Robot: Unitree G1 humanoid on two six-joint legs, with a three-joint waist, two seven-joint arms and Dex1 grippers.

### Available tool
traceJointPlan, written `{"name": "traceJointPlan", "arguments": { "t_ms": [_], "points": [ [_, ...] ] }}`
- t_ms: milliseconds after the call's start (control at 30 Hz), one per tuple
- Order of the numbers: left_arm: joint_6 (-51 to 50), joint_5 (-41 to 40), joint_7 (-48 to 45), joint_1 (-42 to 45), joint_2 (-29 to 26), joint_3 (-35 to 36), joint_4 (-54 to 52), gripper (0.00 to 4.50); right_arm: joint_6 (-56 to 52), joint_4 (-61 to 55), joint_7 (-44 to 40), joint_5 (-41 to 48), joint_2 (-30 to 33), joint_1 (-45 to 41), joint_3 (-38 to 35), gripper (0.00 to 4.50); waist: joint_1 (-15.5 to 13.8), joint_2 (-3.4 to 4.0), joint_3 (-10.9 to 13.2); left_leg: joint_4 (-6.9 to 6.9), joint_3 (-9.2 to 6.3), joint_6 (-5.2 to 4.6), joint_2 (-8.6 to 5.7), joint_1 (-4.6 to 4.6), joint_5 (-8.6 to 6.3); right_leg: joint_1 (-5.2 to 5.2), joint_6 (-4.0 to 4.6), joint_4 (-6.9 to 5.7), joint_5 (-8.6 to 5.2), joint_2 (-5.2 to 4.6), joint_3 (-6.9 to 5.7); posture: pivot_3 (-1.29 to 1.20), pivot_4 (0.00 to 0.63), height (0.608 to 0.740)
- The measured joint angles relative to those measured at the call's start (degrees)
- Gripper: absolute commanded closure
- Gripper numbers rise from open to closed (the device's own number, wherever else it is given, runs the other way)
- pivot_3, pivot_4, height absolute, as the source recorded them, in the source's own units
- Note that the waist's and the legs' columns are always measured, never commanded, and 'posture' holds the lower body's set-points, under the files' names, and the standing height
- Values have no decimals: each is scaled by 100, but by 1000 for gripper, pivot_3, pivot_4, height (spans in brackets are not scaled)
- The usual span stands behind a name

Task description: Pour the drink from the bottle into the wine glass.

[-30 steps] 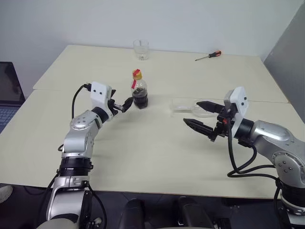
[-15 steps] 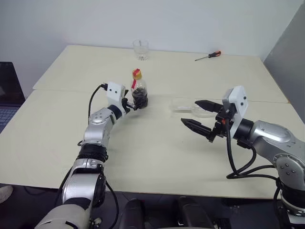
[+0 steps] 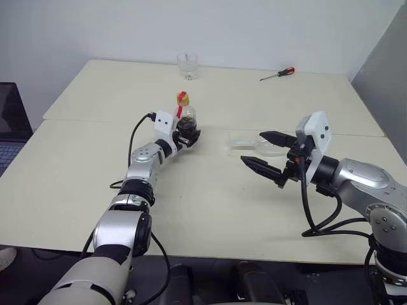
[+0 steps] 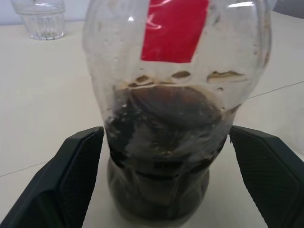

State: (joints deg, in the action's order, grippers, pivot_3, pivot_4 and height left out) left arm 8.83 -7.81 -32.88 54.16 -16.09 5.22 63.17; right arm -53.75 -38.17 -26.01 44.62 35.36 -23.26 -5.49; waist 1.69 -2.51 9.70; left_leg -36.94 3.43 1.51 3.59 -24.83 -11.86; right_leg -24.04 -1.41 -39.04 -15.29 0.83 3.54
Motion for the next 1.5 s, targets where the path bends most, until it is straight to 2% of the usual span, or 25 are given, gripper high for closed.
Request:
{"name": "traceJointPlan", "arguments": {
  "t_ms": [133,267,500,667,800,1000,1167,1500],
  "points": [
    [133,24,11,95,8,19,194,2143,-3,-3,12,-3,8,0,0,0,0,0,0,0,1,0,0,0,0,0,0,0,0,0,1,0,150,740],
    [196,28,6,102,8,30,257,2716,3,-3,108,-140,17,0,80,0,0,0,0,0,1,0,0,0,0,0,0,0,0,0,0,0,150,740],
    [225,27,-78,86,12,27,197,2827,129,271,455,-733,-53,-140,233,0,0,0,0,0,3,0,0,-2,0,-1,0,0,0,0,0,0,150,740],
    [-29,-73,-322,-248,90,10,-814,2877,161,482,644,-943,-308,-390,290,0,6,1,0,2,3,1,1,-4,0,-4,1,-2,1,0,2,0,150,740],
    [-751,-213,-451,-920,139,-95,-2363,2940,2,552,795,-926,-597,-779,343,0,30,2,0,2,-2,1,4,-2,0,-5,2,-5,1,0,9,0,150,740],
    [-2631,-622,-491,-2427,87,-500,-5398,2972,-310,584,827,-683,-725,-1207,318,0,15,2,0,-1,-9,1,7,-2,1,-4,3,-9,1,-5,12,0,150,740],
    [-3658,-888,-424,-2888,-188,-619,-6908,3080,-542,450,738,-241,-635,-1219,-62,0,1,4,-1,-2,-13,1,4,2,1,1,2,-7,1,-6,10,0,150,740],
    [-4126,-1013,-390,-2934,-80,-990,-7184,3140,-941,201,713,400,-427,-1219,-186,0,10,4,-1,0,-13,0,3,2,0,-1,2,-4,1,-1,10,0,150,740]
  ]
}}
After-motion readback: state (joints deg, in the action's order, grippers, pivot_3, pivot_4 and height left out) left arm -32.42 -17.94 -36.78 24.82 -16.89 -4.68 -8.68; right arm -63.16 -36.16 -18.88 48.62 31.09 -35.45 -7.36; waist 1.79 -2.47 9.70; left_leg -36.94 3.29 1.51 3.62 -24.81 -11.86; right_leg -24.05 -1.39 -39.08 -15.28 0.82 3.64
